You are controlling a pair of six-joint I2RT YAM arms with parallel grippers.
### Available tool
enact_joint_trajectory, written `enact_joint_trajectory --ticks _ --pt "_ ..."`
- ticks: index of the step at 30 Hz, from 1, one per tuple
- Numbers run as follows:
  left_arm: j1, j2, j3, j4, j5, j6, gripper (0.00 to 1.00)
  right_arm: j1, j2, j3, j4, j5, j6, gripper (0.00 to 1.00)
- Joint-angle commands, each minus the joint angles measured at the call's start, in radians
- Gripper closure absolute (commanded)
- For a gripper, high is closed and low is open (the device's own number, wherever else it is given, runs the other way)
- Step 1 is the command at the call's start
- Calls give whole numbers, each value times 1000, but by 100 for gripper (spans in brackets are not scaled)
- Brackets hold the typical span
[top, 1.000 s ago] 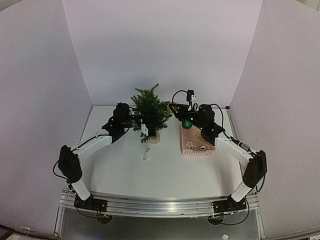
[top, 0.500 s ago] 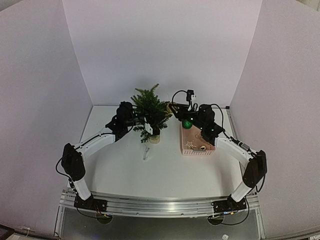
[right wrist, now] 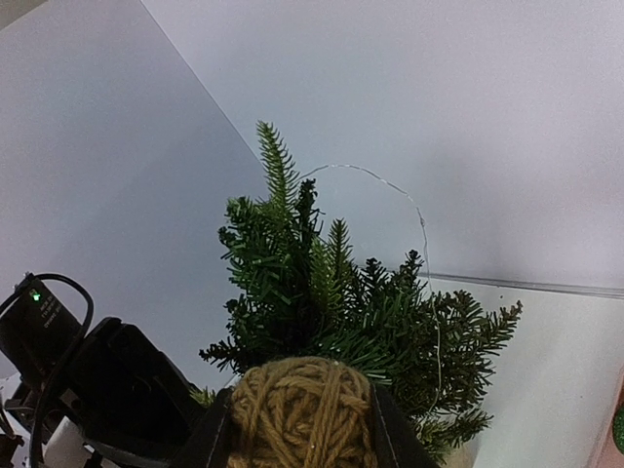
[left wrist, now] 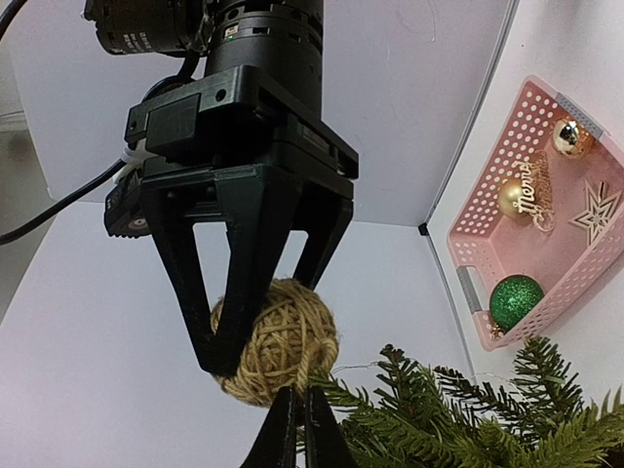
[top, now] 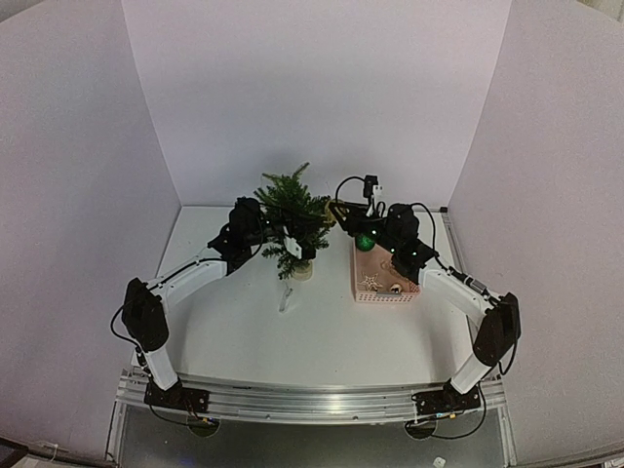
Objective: Decorate the small christmas tree
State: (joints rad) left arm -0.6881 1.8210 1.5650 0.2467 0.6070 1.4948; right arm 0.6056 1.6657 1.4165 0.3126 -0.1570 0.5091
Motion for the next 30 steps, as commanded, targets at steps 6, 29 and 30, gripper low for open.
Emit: enact_joint_trajectory --ticks 6,29,30 --pt "-2 1 19 40 -18 -3 100 5 -53 -28 46 25 -18 100" --pt "-1 -10 -10 -80 -34 14 100 5 -41 -74 131 41 80 100" --pt "-1 -10 -10 -84 -36 16 100 5 -40 -78 139 44 88 100"
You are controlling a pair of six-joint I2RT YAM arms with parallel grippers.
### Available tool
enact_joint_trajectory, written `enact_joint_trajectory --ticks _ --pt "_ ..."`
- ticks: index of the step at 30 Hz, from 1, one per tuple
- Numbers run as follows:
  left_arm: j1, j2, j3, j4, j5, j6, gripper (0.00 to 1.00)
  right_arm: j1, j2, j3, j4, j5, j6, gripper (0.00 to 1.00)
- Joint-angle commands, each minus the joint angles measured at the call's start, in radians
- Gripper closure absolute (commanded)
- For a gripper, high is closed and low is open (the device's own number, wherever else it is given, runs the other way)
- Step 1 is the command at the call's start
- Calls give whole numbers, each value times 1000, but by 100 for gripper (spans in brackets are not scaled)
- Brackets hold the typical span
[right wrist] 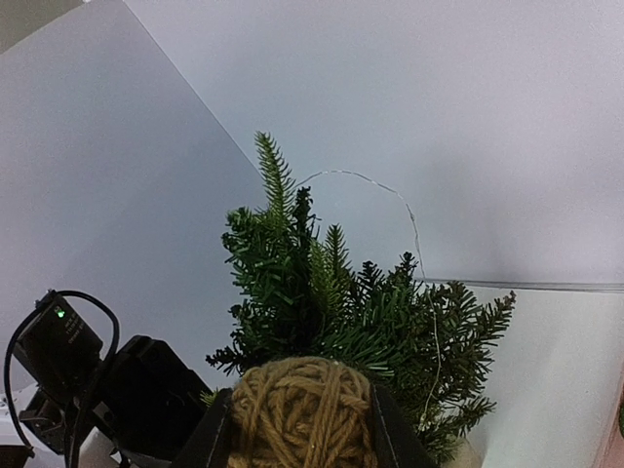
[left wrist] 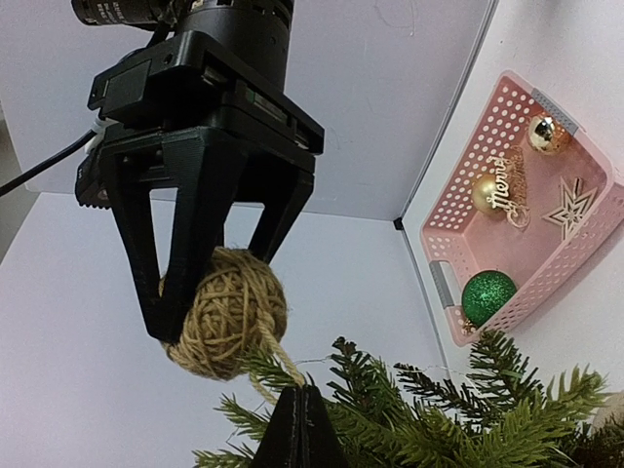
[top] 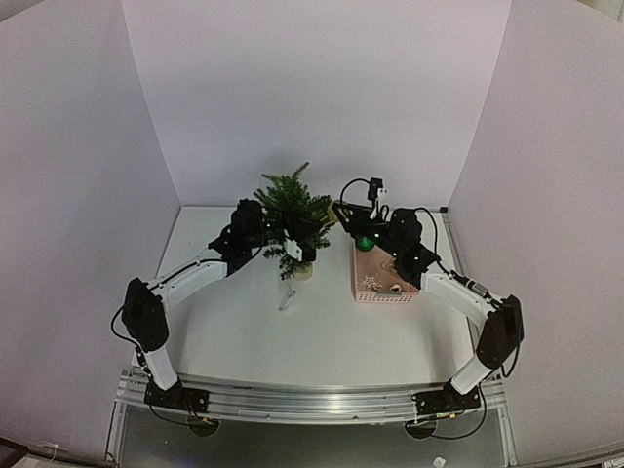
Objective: Decorate the small christmas tree
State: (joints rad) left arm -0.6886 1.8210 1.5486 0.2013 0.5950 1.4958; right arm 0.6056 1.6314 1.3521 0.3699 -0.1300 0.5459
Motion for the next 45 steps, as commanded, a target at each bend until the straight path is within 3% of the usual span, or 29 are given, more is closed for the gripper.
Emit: enact_joint_trajectory --ticks 1,12,19,31,33,36,38,40,45 --pt "0 -9 8 -40 -26 16 100 5 -4 -16 84 20 53 100" --pt "0 11 33 -20 -76 -10 100 5 19 -19 92 60 90 98" --pt "0 13 43 15 -103 -53 100 5 63 17 115 114 225 100" --pt "3 14 33 -19 -101 -49 100 6 45 -42 138 142 308 99" --pt "3 15 33 -22 -99 -45 100 5 44 -54 139 138 315 93" --pt "3 16 32 -20 -99 -46 100 5 42 -56 137 100 313 63" --pt "3 16 32 -19 -99 -46 100 5 37 -55 135 94 301 49" --pt "3 16 31 -18 -98 -46 100 5 29 -57 132 95 292 42" --pt "3 18 29 -17 -100 -45 100 5 13 -68 128 103 276 35"
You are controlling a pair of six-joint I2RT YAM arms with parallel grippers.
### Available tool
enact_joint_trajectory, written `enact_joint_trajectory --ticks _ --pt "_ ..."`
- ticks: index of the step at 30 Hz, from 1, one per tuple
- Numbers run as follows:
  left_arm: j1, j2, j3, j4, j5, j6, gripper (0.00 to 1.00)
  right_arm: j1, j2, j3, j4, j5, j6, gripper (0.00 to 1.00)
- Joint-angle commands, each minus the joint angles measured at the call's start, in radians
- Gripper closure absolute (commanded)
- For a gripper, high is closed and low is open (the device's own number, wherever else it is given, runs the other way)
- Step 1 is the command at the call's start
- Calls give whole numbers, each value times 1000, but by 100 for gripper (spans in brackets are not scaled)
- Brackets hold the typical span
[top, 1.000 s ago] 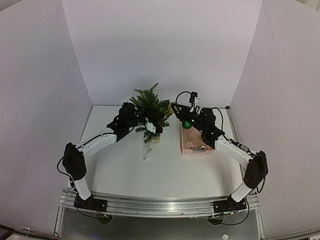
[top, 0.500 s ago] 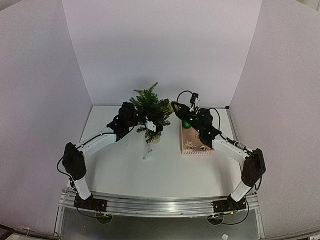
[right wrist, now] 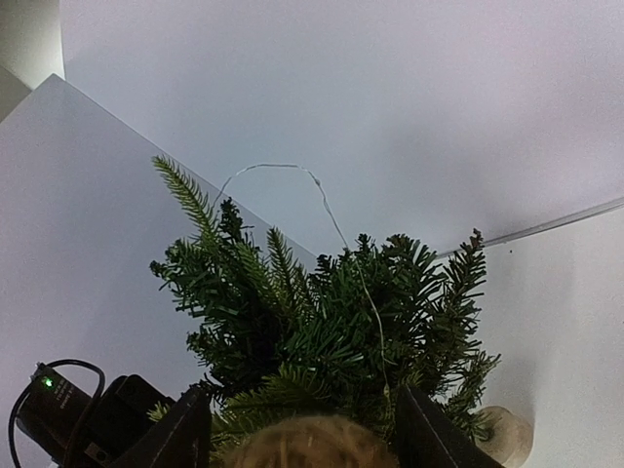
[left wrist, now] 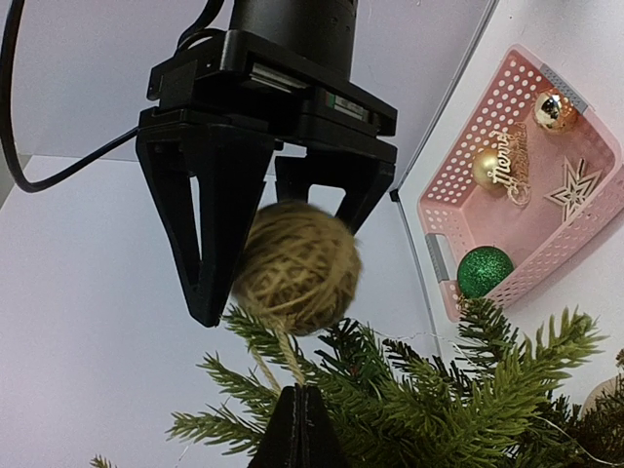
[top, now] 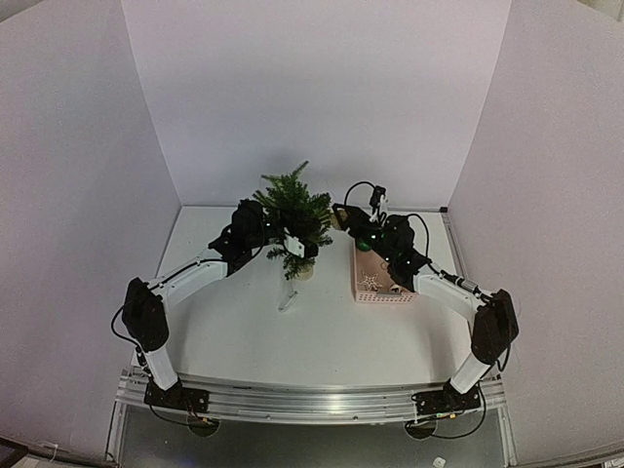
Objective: Decorate the small christmas tree
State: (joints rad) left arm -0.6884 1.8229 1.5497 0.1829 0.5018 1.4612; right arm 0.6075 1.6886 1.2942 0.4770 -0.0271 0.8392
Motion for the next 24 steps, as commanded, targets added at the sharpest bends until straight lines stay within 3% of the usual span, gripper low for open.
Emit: enact_joint_trajectory --ticks 1,20,24 --pt "3 16 27 1 -7 -11 100 3 -51 -15 20 8 -20 32" --pt "2 33 19 71 23 -9 100 3 -113 -12 -50 35 -118 29" --pt "2 16 -6 99 28 -10 86 3 -100 11 -69 -2 -129 29"
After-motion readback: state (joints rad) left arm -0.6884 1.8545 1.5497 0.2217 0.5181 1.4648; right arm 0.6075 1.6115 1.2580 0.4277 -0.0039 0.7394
